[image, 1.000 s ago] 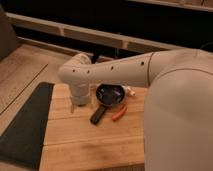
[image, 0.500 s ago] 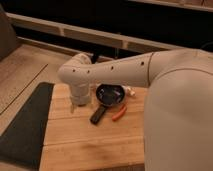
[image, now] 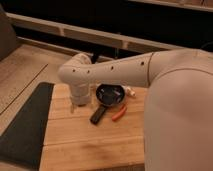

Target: Drag the pepper across the table

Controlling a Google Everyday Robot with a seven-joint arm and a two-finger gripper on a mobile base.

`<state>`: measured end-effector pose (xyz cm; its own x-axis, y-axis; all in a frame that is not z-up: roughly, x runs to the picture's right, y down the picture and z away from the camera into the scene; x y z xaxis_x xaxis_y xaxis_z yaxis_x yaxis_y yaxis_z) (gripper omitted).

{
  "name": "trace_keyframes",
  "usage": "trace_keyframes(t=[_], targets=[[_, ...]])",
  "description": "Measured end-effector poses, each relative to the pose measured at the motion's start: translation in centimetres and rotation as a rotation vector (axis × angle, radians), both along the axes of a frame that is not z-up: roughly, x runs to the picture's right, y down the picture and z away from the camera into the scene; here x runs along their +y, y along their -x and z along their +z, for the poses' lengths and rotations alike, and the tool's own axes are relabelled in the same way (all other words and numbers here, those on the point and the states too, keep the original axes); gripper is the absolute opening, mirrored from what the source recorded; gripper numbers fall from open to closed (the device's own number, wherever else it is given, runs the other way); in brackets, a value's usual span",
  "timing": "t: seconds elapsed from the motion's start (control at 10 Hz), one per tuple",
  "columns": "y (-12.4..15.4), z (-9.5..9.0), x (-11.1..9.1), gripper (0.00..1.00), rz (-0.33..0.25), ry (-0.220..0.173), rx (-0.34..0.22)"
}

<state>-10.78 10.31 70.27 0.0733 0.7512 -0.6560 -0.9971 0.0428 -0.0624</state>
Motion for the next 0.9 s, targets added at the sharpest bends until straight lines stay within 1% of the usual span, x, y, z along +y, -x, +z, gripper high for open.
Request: trace_keyframes(t=[0.7, 0.8, 0.9], targets=[[0.0, 0.0, -0.1, 0.65, -0.001, -0.002, 0.0], [0.1, 0.0, -0.3, 0.65, 0.0, -0.011, -0.002], [0.4, 0.1, -1.1, 0.65, 0.003, -0.05, -0.007]])
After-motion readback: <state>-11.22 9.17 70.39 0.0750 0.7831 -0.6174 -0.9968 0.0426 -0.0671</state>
